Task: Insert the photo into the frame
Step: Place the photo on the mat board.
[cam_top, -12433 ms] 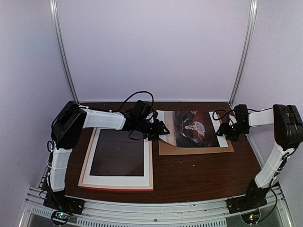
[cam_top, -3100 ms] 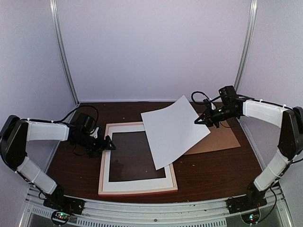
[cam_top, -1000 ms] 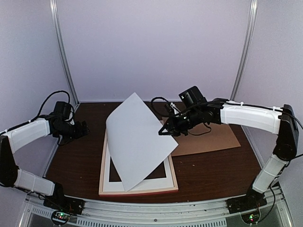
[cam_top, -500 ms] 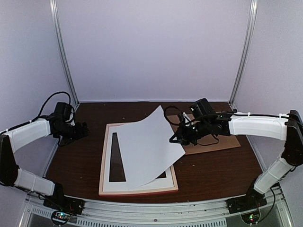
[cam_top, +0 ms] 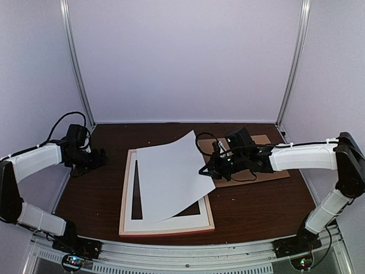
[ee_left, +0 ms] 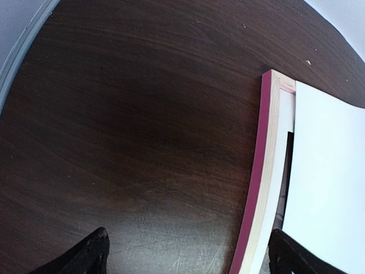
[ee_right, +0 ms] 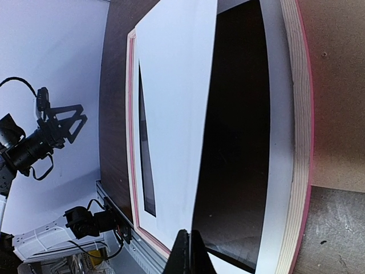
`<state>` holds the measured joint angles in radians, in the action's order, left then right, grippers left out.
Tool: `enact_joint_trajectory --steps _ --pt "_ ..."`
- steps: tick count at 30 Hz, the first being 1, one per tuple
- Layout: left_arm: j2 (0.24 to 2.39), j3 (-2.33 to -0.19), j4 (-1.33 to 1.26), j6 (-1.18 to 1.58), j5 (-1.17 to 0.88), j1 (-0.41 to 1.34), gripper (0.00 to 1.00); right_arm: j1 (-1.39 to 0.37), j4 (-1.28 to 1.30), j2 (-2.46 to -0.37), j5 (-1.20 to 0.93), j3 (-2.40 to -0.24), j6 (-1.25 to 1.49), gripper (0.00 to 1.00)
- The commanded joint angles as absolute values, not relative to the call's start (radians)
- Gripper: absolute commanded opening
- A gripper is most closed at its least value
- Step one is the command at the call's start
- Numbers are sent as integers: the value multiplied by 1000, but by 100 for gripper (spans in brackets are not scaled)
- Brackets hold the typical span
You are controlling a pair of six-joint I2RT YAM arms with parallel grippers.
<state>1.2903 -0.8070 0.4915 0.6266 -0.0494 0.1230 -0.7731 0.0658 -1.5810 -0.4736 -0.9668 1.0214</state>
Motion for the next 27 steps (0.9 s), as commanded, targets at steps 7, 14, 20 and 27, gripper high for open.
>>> enact_joint_trajectory --steps 7,14,20,27 --pt "1305 -788 434 624 -80 114 98 -830 -101 -1579 -432 -885 1140 4" --pt "1305 -787 431 626 -85 114 98 -857 -110 -1597 -418 -876 1151 14" --pt "1304 -782 431 626 -92 114 98 -854 -41 -1632 -457 -922 1087 28" --pt "1302 -781 431 624 -94 114 98 -816 21 -1683 -496 -960 1015 39"
